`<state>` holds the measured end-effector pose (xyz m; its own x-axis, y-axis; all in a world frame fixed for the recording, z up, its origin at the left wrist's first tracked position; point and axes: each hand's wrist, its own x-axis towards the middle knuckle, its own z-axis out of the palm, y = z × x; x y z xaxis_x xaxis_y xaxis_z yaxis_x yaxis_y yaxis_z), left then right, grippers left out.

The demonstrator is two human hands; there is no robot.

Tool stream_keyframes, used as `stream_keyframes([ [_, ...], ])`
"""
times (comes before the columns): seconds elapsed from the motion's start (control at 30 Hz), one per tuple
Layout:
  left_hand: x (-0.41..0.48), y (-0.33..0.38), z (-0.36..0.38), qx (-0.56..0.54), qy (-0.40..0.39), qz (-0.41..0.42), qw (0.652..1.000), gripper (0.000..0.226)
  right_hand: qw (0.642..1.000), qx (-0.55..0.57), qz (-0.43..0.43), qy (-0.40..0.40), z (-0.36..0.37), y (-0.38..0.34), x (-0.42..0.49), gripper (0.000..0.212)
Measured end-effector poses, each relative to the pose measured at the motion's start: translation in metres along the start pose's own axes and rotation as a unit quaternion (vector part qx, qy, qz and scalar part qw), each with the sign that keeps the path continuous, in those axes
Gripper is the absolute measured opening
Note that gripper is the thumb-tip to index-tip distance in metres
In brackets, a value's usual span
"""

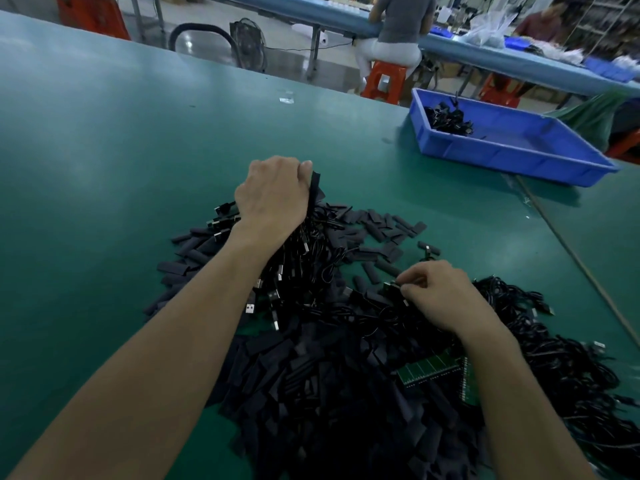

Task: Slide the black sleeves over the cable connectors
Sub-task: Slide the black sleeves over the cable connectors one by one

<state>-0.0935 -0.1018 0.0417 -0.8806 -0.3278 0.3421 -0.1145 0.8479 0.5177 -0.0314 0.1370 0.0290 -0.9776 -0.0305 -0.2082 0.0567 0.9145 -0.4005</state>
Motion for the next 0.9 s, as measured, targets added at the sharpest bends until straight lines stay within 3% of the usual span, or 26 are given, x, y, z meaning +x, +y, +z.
stream_keyframes([
  [0.1,-0.012,0.003,-0.008,-0.052,0.082,0.023,0.995,0.037,1.0,0.005,-0.029,-0.002,-0.001,0.009,0.001,0.017],
  [0.2,-0.049,0.018,-0.013,-0.146,0.19,0.189,0.952,0.032,0.999,0.024,-0.038,0.007,0.006,0.01,0.006,0.016],
  [0.27,-0.079,0.027,-0.009,-0.174,0.12,0.336,0.918,0.031,0.998,0.053,-0.028,0.013,0.009,0.009,0.012,0.006],
  [0.37,-0.115,0.037,0.002,-0.112,-0.11,0.429,0.889,0.043,0.997,0.067,-0.028,0.013,0.01,0.009,0.019,0.002],
  [0.43,-0.13,0.041,0.016,-0.048,-0.229,0.443,0.866,0.053,0.995,0.09,-0.032,0.037,0.013,0.012,0.021,0.011],
  [0.53,-0.141,0.042,0.034,0.015,-0.287,0.459,0.841,0.059,0.991,0.113,-0.041,0.059,0.017,0.016,0.022,0.014],
  [0.63,-0.14,0.042,0.038,0.006,-0.295,0.451,0.842,0.042,0.989,0.126,-0.044,0.059,0.019,0.02,0.026,0.011],
  [0.77,-0.131,0.041,0.034,-0.023,-0.279,0.397,0.874,0.031,0.985,0.139,-0.059,0.087,0.015,0.022,0.027,0.011],
  [0.9,-0.122,0.042,0.027,-0.07,-0.242,0.339,0.906,0.028,0.96,0.264,-0.055,0.074,-0.008,0.013,0.022,0.039],
])
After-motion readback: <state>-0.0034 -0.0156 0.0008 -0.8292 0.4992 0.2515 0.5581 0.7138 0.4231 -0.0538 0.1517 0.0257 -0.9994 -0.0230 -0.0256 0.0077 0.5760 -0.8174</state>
